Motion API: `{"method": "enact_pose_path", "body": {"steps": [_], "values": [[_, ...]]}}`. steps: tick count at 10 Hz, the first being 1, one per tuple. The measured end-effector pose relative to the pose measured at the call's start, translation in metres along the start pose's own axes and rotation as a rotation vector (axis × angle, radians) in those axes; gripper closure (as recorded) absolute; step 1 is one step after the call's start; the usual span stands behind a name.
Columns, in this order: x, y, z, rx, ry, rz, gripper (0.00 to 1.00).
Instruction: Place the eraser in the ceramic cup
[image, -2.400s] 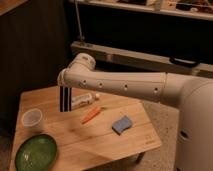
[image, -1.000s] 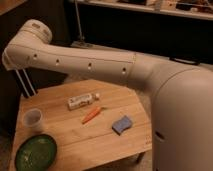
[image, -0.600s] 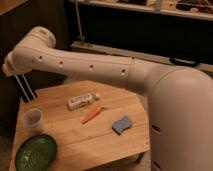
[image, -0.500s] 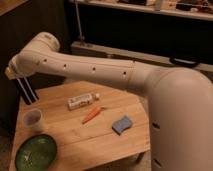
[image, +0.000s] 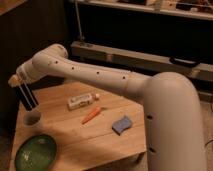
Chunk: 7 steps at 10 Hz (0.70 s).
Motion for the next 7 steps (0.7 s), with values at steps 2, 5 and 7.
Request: {"method": "enact_pose_path", "body": {"steps": [2,5,7], "values": [[-0.006,-0.010,0.017,0.046,-0.025,-0.023,1.00],[-0.026,-0.011,0.017,0.064,-0.045,-0.029,1.00],[-0.034,-0.011,0.012,0.069,-0.055,-0.029,0.90]]}}
